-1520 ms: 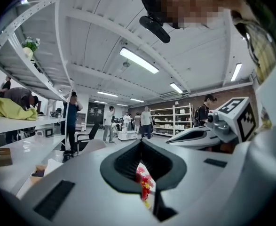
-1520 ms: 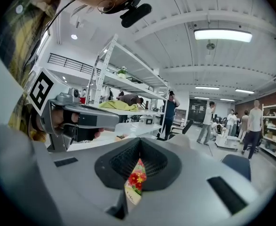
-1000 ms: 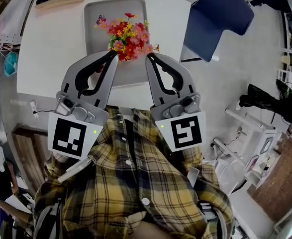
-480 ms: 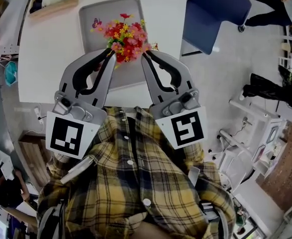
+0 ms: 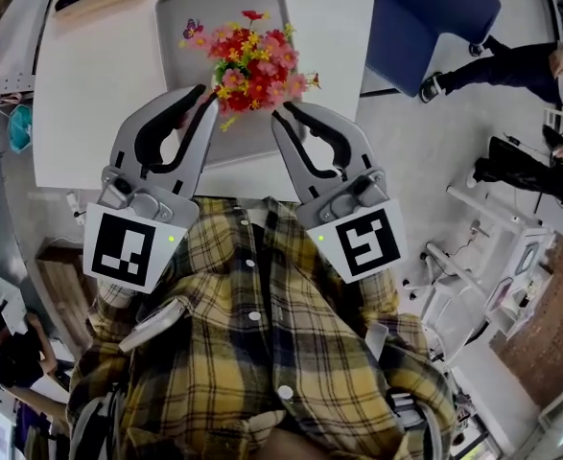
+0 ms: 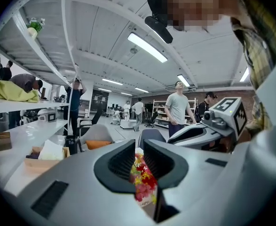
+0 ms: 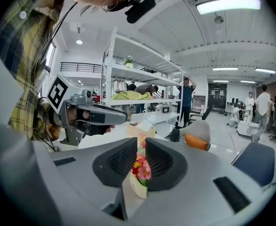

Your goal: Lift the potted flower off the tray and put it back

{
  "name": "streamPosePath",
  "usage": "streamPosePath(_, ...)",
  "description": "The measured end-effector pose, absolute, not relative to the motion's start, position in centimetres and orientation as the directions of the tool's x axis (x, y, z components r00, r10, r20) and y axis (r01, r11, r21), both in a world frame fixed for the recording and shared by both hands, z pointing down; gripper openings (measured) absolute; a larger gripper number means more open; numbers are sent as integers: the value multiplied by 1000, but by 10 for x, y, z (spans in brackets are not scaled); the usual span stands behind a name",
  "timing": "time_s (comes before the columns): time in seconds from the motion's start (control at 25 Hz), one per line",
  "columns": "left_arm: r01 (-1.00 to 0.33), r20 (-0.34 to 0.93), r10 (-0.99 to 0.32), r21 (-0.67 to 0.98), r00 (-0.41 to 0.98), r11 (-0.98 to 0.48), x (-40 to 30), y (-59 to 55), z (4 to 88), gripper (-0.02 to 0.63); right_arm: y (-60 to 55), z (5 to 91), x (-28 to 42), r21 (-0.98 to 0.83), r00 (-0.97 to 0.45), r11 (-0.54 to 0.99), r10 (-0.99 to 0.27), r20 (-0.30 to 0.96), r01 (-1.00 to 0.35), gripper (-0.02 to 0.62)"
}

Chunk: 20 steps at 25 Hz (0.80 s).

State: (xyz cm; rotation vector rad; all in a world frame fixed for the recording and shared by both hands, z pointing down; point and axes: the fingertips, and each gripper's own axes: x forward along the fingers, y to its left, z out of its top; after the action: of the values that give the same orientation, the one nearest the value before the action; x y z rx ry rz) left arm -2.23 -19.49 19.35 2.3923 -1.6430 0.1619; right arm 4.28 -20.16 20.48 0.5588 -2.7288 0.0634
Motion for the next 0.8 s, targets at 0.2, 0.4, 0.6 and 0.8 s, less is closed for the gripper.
streamPosePath(0.2, -916, 261, -879, 152, 398, -370, -23, -197, 220, 84, -194, 234, 43, -13, -857, 939, -308, 413, -343, 96)
streamPosePath(0.4, -895, 295, -847, 202, 442, -397, -20, -193, 246, 156, -193, 257, 47, -41, -848, 946, -268, 457, -321, 115)
streamPosePath(0.6, -878, 348, -807, 205, 478, -432, -20, -186, 269, 238, -196, 279, 52, -74, -835, 950, -227, 500, -303, 157)
streamPosePath(0.8, -852, 398, -757, 164, 518, -498, -18, -180, 293, 276, -197, 304, 55, -78, -811, 957, -191, 554, -279, 209)
